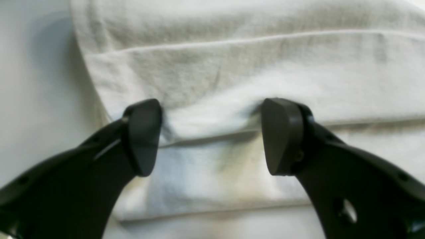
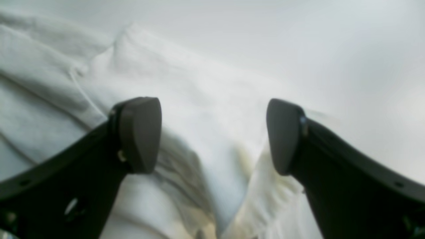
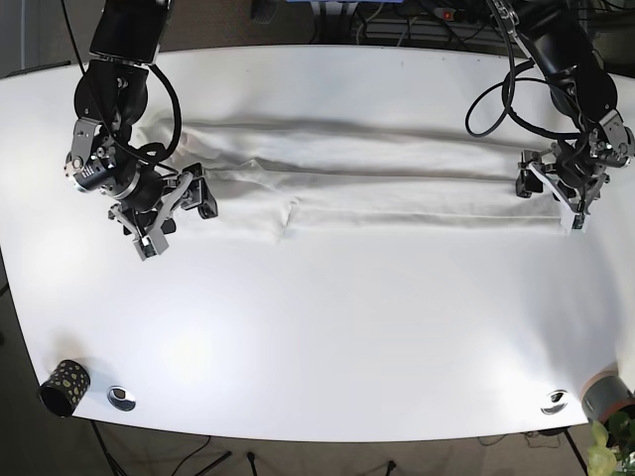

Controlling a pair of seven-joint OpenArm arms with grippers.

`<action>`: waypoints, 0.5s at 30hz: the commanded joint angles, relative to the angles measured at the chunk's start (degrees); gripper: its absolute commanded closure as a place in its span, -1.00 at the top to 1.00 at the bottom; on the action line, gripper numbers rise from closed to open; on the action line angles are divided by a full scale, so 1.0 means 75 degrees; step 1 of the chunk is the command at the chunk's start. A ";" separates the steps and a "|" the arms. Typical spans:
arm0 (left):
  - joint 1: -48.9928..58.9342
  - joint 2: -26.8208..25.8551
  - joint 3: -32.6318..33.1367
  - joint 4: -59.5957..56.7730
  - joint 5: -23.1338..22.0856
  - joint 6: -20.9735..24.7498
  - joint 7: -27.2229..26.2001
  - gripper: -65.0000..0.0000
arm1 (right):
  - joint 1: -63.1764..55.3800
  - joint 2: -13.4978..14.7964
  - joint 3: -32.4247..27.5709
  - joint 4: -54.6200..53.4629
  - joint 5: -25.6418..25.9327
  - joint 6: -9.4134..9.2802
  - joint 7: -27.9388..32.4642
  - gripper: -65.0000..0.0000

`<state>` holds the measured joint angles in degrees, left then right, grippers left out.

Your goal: Fold the T-shirt properly

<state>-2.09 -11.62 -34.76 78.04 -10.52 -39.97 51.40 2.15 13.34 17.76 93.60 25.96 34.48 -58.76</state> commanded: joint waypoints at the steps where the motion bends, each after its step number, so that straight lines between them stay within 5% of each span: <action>1: -0.0079 -0.0051 -0.0001 0.0080 0.0002 -0.0005 0.0092 0.35 | 0.0469 0.0102 0.0029 -0.0366 0.0144 -0.0043 0.0198 0.45; 15: -0.0067 -0.0039 -0.0001 0.0056 0.0014 -0.0005 0.0092 0.34 | 0.1946 0.0559 0.0018 -0.2968 0.0132 -0.0055 0.0175 0.45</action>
<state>-2.11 -11.49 -34.76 78.02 -10.35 -39.97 51.37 15.14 16.64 17.89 71.42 25.67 33.65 -58.30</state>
